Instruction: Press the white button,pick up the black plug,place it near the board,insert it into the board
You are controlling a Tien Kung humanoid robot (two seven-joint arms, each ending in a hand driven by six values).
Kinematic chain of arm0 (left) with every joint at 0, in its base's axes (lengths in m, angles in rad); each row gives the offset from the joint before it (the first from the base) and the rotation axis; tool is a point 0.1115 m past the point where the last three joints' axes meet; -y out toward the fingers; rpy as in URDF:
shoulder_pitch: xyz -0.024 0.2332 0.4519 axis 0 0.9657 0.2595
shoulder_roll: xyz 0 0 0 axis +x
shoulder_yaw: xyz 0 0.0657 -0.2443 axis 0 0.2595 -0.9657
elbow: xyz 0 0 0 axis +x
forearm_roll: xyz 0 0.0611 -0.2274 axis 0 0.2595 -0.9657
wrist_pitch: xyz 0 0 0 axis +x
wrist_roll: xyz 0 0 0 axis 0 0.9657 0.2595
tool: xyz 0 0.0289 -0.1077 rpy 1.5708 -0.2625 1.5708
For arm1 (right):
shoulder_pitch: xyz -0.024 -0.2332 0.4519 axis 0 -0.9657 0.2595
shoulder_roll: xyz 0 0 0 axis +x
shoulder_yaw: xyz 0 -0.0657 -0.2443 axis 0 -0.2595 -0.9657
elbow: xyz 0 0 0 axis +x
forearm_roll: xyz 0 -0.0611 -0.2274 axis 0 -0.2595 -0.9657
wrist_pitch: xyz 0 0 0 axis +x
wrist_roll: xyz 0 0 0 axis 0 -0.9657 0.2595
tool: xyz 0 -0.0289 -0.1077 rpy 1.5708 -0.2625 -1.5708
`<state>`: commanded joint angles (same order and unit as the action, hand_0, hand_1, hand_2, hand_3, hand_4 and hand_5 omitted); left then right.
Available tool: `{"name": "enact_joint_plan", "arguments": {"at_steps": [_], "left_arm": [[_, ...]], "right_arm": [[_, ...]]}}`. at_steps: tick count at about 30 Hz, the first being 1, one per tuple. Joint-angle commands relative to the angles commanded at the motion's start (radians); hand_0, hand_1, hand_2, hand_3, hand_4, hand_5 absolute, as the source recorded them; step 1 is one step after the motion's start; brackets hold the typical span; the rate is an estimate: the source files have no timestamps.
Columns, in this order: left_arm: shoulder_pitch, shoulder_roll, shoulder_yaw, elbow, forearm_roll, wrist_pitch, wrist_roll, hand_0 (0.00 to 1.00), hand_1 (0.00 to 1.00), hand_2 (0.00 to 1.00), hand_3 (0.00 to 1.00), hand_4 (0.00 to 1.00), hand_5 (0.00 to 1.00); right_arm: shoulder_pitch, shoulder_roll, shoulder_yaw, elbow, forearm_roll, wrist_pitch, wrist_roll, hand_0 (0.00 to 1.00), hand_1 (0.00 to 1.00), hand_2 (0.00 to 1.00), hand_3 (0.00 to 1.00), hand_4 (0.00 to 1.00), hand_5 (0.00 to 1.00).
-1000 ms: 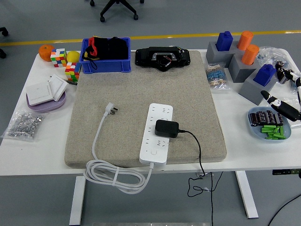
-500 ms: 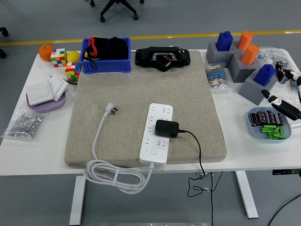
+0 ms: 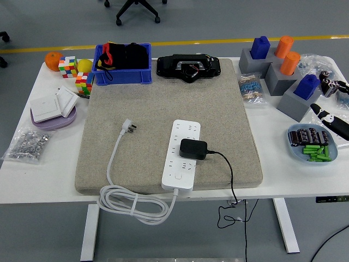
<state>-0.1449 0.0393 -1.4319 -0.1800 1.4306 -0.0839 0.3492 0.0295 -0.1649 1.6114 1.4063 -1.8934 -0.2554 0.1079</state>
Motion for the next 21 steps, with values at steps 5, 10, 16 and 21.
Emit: {"name": "enact_joint_plan", "arguments": {"at_steps": [5, 10, 16, 21], "left_arm": [[-0.005, 0.000, -0.002, 0.000, 0.007, -0.001, 0.000, 0.773, 0.710, 0.666, 0.734, 0.650, 0.545], [-0.014, 0.000, 0.009, 0.000, -0.006, -0.001, -0.004, 0.773, 0.709, 0.666, 0.734, 0.649, 0.545], [-0.014, -0.003, 0.008, 0.000, -0.005, -0.001, -0.002, 0.773, 0.709, 0.666, 0.734, 0.649, 0.546], [-0.013, -0.001, 0.005, 0.000, -0.002, 0.000, -0.002, 0.773, 0.709, 0.666, 0.734, 0.649, 0.545]], "right_arm": [[0.001, -0.001, -0.001, 0.000, 0.000, 0.000, -0.001, 0.947, 0.903, 0.843, 0.884, 0.998, 0.681], [0.005, -0.002, 0.001, 0.000, -0.001, 0.001, -0.003, 0.942, 0.901, 0.844, 0.881, 0.998, 0.678], [0.007, -0.002, 0.003, 0.000, -0.001, 0.002, -0.005, 0.942, 0.900, 0.840, 0.881, 0.998, 0.675], [0.005, -0.002, 0.003, -0.002, -0.002, 0.003, -0.007, 0.942, 0.900, 0.838, 0.881, 0.998, 0.672]]}}
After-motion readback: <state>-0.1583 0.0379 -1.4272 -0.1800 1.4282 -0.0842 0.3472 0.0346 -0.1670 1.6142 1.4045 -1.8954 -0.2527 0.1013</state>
